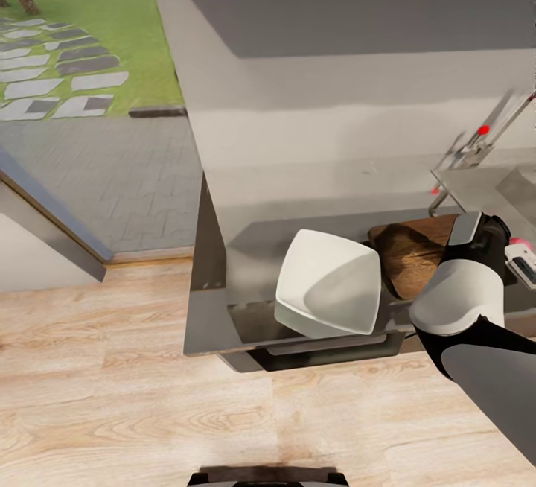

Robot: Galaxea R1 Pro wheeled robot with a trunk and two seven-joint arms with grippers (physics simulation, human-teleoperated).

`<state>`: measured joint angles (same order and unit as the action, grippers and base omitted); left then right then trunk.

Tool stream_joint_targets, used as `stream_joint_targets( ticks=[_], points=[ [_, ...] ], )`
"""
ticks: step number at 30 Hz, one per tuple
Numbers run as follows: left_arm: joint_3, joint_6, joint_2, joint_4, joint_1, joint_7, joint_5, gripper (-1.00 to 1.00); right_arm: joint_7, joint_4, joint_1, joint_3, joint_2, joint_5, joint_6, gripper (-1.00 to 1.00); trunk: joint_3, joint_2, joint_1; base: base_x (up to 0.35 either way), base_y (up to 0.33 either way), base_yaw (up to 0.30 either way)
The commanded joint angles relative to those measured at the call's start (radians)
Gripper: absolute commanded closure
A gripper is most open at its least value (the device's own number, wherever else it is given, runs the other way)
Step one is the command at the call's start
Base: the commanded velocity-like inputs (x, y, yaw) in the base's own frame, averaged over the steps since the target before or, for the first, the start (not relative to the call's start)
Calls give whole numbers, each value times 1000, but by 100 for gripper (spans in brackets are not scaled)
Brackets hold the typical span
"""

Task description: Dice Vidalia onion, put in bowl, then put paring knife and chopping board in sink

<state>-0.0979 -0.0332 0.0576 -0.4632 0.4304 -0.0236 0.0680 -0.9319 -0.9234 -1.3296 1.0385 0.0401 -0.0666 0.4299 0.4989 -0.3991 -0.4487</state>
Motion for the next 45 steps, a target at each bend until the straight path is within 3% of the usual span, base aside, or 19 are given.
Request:
stream_joint_targets(
  ticks=[1, 22, 23, 45],
  points=[
    [-5, -4, -1, -3, 1, -2, 7, -100, -2, -3, 7, 0, 1, -28, 3, 100, 0, -1, -1, 0, 0, 0],
    [-5, -4, -1, -3, 1, -2, 7, -100, -1, -2, 7, -2, 6, -26, 4, 100, -12, -1, -1, 0, 0, 0],
    [-5, -4, -1, -3, 1, -2, 7, -100, -1, -2, 7, -2, 6, -26, 4, -100, -12, -1, -1, 0, 0, 0],
    [-5, -4, -1, -3, 1, -3, 7, -100, -2, -3, 7, -3, 6, -26, 4, -100, -12, -1, -1, 0, 0, 0]
  ],
)
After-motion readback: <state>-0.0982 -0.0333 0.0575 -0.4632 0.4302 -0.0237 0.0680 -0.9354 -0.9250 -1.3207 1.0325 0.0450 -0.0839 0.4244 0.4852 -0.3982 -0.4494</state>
